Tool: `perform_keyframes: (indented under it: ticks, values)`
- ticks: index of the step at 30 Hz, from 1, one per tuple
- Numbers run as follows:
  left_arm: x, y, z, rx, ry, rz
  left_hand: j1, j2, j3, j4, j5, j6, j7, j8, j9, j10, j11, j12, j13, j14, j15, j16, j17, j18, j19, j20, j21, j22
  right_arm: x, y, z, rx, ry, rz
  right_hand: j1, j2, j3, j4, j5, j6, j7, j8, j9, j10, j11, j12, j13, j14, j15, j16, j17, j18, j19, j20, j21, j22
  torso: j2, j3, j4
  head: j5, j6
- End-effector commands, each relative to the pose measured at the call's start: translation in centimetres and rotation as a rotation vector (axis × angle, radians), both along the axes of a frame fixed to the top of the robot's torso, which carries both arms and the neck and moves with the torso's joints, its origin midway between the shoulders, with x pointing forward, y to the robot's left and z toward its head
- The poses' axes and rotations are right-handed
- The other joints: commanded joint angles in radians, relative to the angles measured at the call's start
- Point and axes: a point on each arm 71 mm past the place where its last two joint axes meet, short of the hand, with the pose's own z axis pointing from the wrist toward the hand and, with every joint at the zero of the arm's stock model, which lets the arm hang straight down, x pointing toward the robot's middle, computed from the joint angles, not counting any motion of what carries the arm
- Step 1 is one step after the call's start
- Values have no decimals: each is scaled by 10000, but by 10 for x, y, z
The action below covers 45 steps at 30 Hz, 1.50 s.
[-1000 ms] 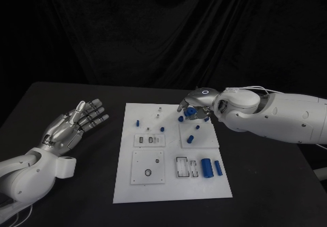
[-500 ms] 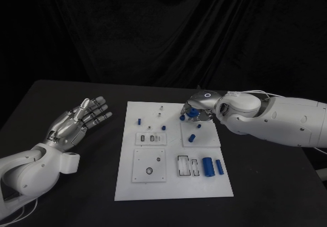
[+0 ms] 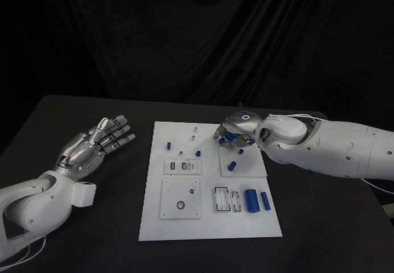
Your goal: Assemble the parts on the task board
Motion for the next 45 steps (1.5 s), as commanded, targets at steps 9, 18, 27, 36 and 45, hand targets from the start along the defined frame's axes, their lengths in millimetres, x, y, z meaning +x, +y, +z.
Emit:
perform_keyframes:
  ticks: [9,18,27,36,45]
  values:
    - [1,2,8,-731,-993,100,313,-11,168,-5,281,-66,13,-77,15,-77,60,-86,11,-28,81,-57,9,26,-96,-9,-58,-18,1,2,0,240,-470,380,23,-126,562,9,-118,581,-15,43,139,512,12,-146,-13,21,98,168,137,-155,73,106,175,241,16,12,-20,19,-41]
    - [2,2,7,-704,-926,46,517,-33,247,-22,589,-50,33,-95,22,-123,60,-130,8,-56,94,-73,10,14,-114,-6,-64,-26,2,0,-2,145,-355,320,-8,-332,837,20,-306,662,43,-23,234,842,-33,-285,-22,0,77,185,169,-158,57,86,215,340,9,9,-29,37,-46]
    - [4,3,6,-678,-875,17,570,-41,261,-28,667,-77,38,-109,20,-169,55,-167,1,-76,105,-83,7,8,-128,-4,-72,-30,2,-2,-3,-9,-169,174,-498,-516,748,221,-1155,562,37,-181,312,1025,-63,-428,11,9,59,208,223,-168,58,74,244,441,10,7,-32,65,-55]
    - [5,2,6,-687,-842,-47,628,-63,266,-32,747,-130,32,-133,16,-229,60,-211,-4,-103,120,-96,4,-1,-133,1,-74,-32,3,-6,-6,-159,7,-31,-740,-502,631,253,-1561,610,80,-214,385,1301,-137,-348,77,14,10,165,171,-160,53,40,225,453,11,4,-32,76,-60]
    - [5,2,5,-685,-813,-80,659,-91,249,-34,812,-146,26,-143,16,-240,65,-204,0,-110,128,-100,4,-6,-135,2,-75,-33,5,-7,-9,-192,32,-151,-357,-398,980,-35,-640,920,107,-112,558,1548,-218,-333,90,81,-76,149,225,-180,114,-51,255,562,14,-1,-33,90,-68]
